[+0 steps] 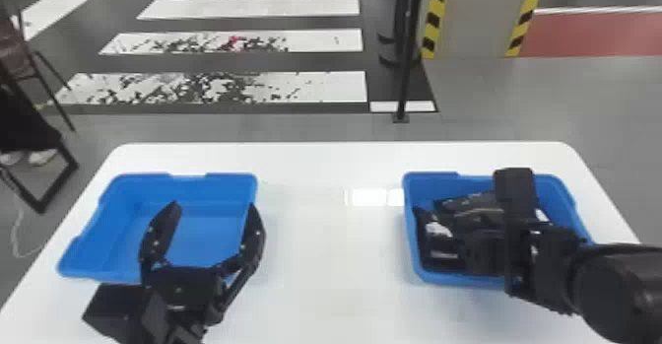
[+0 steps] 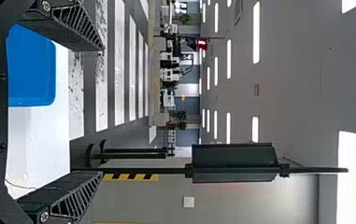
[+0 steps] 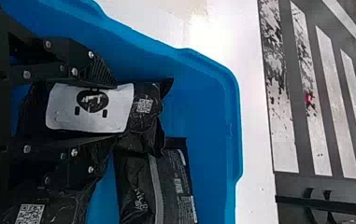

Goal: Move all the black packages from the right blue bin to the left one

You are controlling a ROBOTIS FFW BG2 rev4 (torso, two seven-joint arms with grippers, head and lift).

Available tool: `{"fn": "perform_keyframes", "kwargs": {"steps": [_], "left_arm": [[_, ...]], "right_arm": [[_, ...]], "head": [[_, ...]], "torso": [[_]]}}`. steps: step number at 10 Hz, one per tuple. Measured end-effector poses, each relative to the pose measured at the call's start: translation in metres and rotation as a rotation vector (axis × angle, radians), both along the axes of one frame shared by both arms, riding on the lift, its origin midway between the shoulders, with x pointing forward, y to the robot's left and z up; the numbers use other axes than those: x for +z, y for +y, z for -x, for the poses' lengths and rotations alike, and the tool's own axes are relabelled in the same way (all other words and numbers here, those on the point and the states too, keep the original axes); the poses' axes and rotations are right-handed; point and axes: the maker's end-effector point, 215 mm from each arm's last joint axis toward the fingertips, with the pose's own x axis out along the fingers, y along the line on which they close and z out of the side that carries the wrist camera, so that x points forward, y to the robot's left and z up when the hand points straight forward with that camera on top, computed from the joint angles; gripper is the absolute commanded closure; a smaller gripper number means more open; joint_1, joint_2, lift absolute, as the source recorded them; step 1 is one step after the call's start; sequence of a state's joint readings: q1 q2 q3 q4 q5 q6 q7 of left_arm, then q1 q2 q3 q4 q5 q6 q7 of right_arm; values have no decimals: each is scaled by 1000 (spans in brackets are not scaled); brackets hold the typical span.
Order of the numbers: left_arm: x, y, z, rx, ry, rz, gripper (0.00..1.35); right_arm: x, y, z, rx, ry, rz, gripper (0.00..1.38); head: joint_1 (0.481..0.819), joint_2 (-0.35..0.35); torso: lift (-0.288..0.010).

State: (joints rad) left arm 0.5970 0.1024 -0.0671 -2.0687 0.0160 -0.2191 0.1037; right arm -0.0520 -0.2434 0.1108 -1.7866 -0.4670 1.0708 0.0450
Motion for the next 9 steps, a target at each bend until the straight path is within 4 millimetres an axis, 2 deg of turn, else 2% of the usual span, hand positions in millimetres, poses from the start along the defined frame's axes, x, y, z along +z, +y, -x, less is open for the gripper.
{"fn": "perform_keyframes", "kwargs": {"steps": [1, 3, 4, 6, 7, 9], "left_arm": [[0, 1, 1, 2, -1, 0, 90], [2, 3, 2, 5, -12, 1, 90], [5, 3, 2, 7, -21, 2, 91], [12, 4, 3, 9, -46, 7, 94], [17, 4, 3, 9, -62, 20, 88], [29, 0, 5, 0, -97, 85, 101]], "right_arm": [[3, 3, -5, 0, -19, -18, 1130], [20, 11, -8, -4, -85, -53, 1131], [36, 10, -7, -15, -130, -67, 1131], [68, -6, 0, -62, -212, -110, 1131], [88, -6, 1, -57, -265, -185, 1131], [128, 11, -4, -3, -368, -398, 1130]], "head": [[695, 66], [695, 76], [695, 80], [695, 61], [695, 60], [695, 75]], "torso": [[-132], [-132], [-132], [-132], [-132], [-132]]}}
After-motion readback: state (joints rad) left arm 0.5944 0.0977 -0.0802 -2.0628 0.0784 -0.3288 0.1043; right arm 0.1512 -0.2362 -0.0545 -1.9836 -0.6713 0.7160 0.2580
